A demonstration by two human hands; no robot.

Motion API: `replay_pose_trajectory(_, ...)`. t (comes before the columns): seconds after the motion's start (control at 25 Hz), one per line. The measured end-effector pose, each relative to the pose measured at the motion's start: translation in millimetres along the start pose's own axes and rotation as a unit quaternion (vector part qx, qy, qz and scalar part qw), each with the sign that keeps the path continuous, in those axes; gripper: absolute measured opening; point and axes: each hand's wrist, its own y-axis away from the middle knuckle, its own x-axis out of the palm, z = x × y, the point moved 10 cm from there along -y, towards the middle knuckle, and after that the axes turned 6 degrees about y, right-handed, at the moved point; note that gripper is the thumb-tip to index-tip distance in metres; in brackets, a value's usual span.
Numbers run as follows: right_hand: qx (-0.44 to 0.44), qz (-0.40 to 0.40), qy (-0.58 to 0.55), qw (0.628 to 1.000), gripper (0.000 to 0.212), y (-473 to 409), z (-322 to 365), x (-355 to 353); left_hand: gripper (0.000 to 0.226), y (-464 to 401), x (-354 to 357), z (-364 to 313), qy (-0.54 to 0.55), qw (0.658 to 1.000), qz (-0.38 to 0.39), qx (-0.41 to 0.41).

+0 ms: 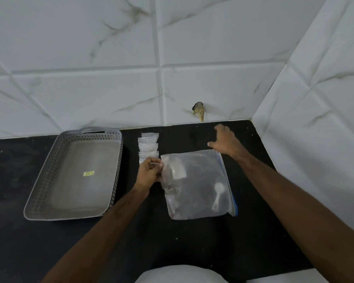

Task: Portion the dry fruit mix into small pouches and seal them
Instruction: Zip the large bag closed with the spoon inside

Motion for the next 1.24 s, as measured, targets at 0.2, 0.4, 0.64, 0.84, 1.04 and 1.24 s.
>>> replay_pose_trajectory(0.2,-0.209,0.119,-0.091,0.966,0.025,19.7,119.9,43.0,0.009,-5.3,4.3,-0.7,-0.014,1.000,0.007,0.006)
replay_pose_trajectory(0.4,-0.240,0.181,-0.091,0.949,0.013,20.4,158.7,73.8,0.010,-6.1,6.5,-4.6,-0.019,1.000,0.008,0.013)
replay_pose_trajectory(0.64,-0.174,0.087,-0.149,0.969,0.010,-2.4,141.5,60.1,0.016,-8.0,1.6,-1.7,-0.008,1.000,-0.025,-0.001)
replay_pose_trajectory(0.84,-0.151,0.042,-0.168,0.973,0.015,-12.6,126.2,50.1,0.020,2.0,7.4,14.9,0.061,0.998,0.004,-0.029)
replay_pose_trajectory(1.04,-0.197,-0.004,-0.199,0.960,0.006,-8.8,129.3,41.6,0.022,5.5,21.2,19.1,0.041,0.997,0.057,-0.021)
replay_pose_trajectory(1.24,-0.192,0.038,-0.187,0.963,0.028,-8.7,130.0,46.1,0.011,-3.0,15.2,20.4,-0.005,0.999,0.050,-0.017)
